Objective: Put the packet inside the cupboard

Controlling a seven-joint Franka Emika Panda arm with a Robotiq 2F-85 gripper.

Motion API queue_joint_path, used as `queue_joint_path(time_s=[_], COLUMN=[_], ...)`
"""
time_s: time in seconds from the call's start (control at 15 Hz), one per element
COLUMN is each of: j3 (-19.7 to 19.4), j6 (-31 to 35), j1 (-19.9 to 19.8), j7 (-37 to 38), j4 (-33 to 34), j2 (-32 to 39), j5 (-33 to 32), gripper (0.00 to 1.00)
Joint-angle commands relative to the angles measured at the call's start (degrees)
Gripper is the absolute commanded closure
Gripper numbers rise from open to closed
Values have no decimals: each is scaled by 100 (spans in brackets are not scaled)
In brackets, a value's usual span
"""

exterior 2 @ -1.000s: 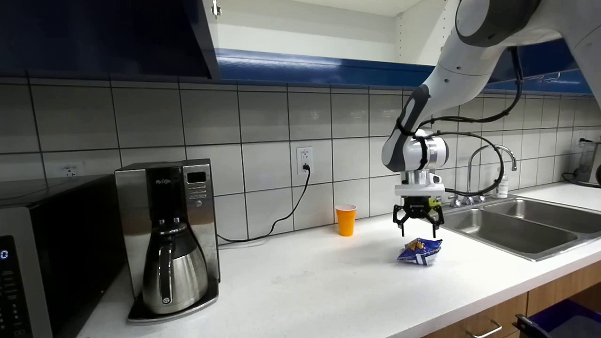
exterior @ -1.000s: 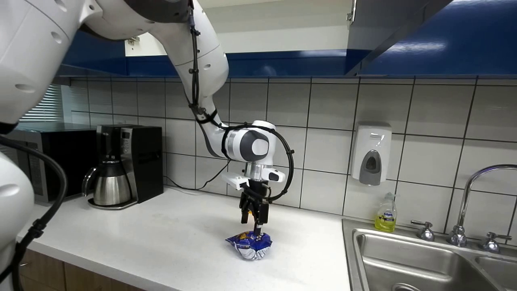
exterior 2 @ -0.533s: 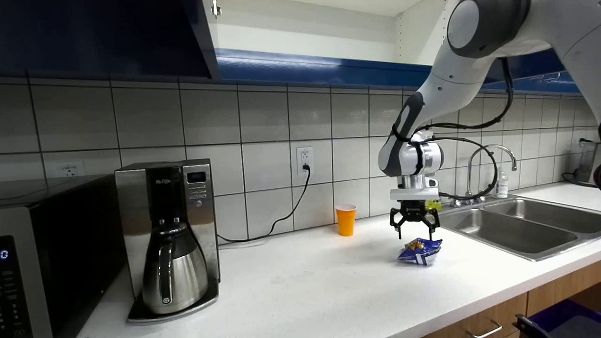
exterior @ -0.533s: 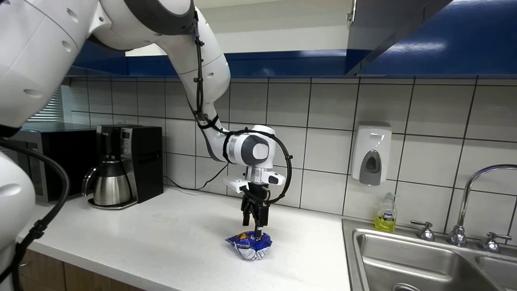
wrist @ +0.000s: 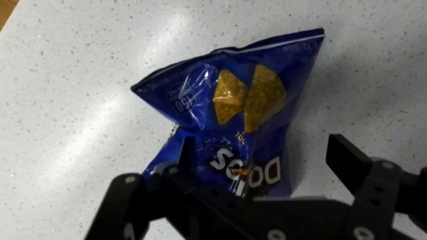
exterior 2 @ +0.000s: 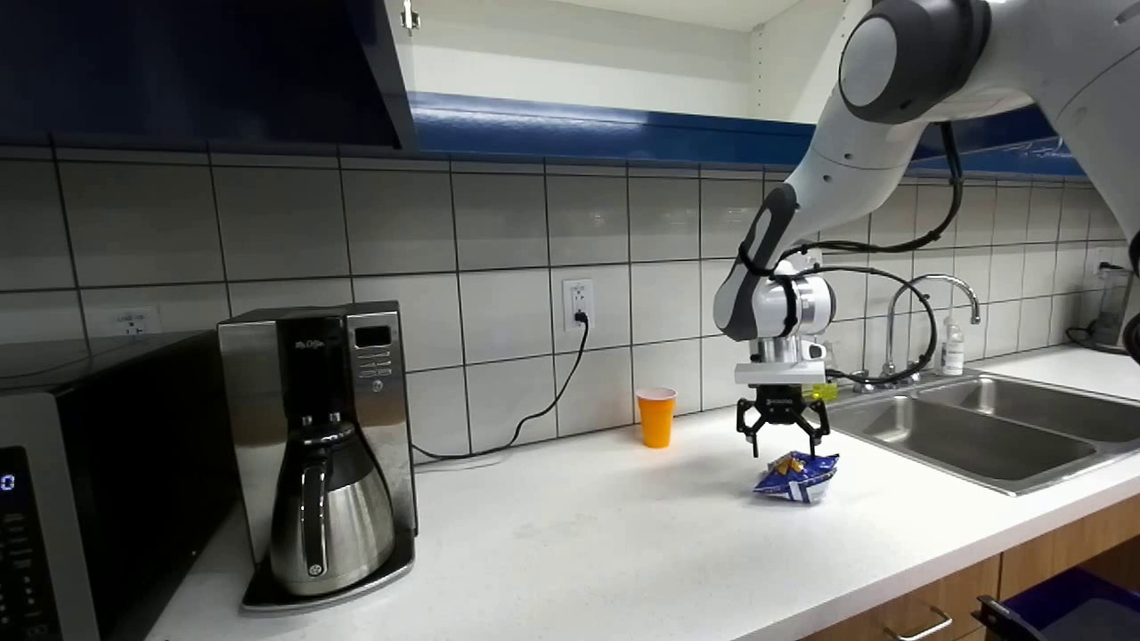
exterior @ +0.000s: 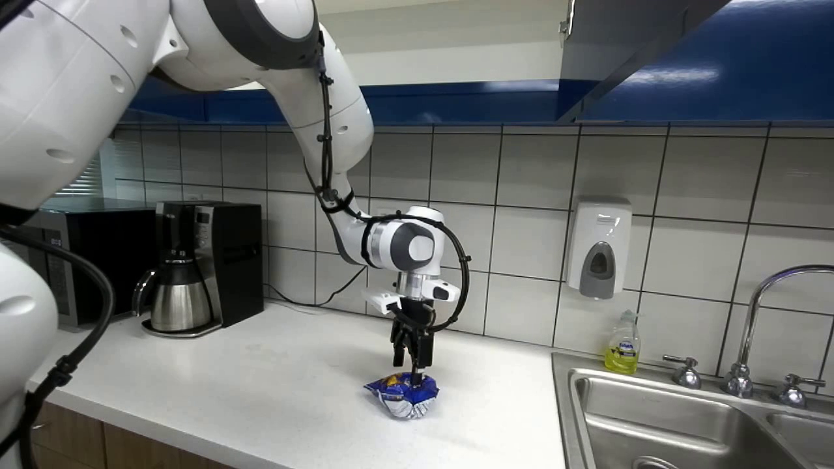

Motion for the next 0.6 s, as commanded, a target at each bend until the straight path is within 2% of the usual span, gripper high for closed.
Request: queue_joint_path(time_s=[0.0,0.33,0.4,0.47,0.53], j3=[-6,-12,-11,-12,-15], j6=[-33,-35,-35,-31,-29], j1=[22,31,31,35,41], j7=[128,151,161,161,165], j4=[168,204,214,227,235], j2=[114,172,185,202,215], j5=[107,104,108,99,92], gripper=[0,0,25,26,35])
